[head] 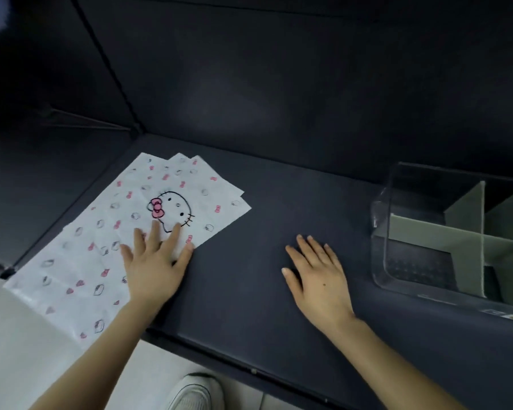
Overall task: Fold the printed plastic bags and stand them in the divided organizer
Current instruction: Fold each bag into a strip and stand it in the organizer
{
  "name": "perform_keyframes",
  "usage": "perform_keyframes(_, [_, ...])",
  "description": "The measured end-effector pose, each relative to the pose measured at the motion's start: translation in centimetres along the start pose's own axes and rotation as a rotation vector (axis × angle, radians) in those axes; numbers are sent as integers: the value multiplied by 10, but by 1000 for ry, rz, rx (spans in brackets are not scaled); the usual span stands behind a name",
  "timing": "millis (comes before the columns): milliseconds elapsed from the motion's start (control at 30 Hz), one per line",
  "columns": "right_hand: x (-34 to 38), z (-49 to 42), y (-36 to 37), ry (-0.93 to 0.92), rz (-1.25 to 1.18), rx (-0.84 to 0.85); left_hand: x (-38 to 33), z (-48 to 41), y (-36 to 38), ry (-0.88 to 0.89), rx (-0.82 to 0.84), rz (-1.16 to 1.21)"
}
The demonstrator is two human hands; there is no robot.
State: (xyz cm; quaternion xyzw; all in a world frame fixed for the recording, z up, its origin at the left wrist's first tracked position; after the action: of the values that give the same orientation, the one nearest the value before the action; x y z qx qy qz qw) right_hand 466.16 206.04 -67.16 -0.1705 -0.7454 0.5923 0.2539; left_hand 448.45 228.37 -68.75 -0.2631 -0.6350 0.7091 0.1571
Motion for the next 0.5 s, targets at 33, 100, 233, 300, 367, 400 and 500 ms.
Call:
perform_keyframes(33, [0, -3, -5, 32, -38, -31, -8, 4, 1, 85, 11, 13])
perform_keyframes(100, [2, -10, -16, 69, -121, -85, -27, 17, 3, 291, 17, 33])
perform_keyframes(233, [12, -18, -17, -22, -70, -69, -53, 40, 12, 610, 59, 76])
perform_keyframes(300, [9, -13, -15, -53, -74, -71, -57, 42, 12, 692, 60, 94])
perform_keyframes(367, [4, -2, -17, -96, -85, -118, -59, 40, 12, 737, 70, 115])
perform_keyframes(400, [2, 5, -19, -131, -82, -147, -59, 39, 13, 750, 74, 123])
perform_keyframes(500, [3, 18, -27, -225, -80, -229, -69, 38, 5, 764, 24, 103])
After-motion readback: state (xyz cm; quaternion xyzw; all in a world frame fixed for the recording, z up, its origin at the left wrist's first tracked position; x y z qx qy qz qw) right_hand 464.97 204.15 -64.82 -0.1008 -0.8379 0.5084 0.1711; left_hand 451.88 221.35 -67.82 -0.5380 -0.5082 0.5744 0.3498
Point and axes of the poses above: each hand's wrist, its own z-axis away from the middle knuckle, its own y-axis out of the palm, x = y × z, the point moved 9 cm from there along -z, towards the middle knuckle, and after that the axes turned 2 degrees about z, right-handed, at the moved point
